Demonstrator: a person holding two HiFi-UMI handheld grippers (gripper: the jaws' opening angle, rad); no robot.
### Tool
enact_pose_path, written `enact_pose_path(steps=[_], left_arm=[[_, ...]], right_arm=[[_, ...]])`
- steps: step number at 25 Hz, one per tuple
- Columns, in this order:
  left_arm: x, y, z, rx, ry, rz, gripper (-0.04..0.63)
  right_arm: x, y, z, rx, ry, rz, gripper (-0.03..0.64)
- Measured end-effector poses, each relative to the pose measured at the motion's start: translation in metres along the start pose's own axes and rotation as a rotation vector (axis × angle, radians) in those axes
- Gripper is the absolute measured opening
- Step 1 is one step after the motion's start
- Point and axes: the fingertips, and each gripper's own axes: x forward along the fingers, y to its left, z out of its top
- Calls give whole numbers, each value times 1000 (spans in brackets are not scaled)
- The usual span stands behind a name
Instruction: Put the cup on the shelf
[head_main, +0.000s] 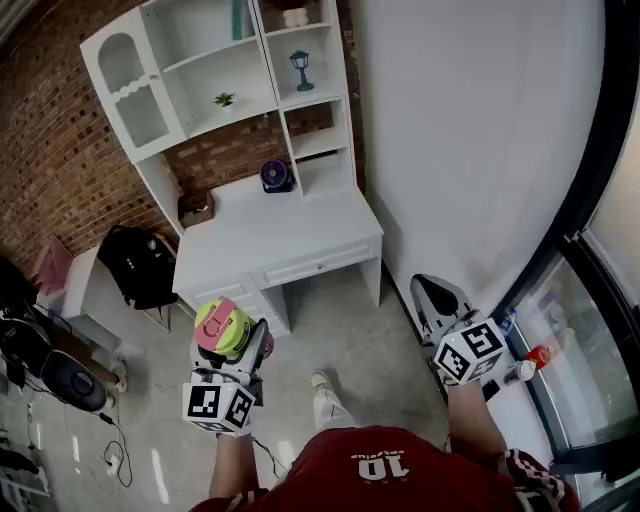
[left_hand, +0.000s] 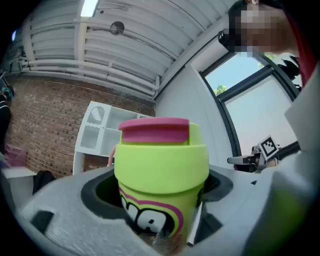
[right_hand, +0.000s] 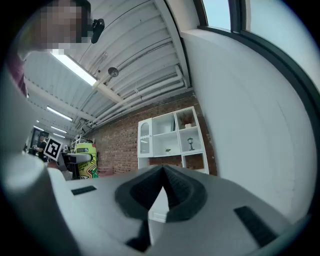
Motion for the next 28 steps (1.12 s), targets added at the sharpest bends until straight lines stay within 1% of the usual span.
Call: enact_pose_path(steps=[6,12,14,17,19,24,28], left_arm=[[0,-7,2,-9,9,-3,422],[1,-10,2,-5,11,-5,422],[0,-10,1,-5,14,-5,422],[-1,-11,-1,5,25,-10,422],[-1,-11,0,11,29,-13,421],[-3,-12,2,15,24,-20,421],[-3,-13,3,20,12,-30,422]], right_arm=[[-4,-6,-4,-9,22,-33,3],[-4,-9,-9,-51,36,-61,0],[-6,-6,-10,-48,33,-43,0],[-8,7,-8,3,21,37,2],[-8,13,-7,5,16,59,3],[-12,15,-9,13,5,48,5],[-17,9,-10,27,-12,18,5]])
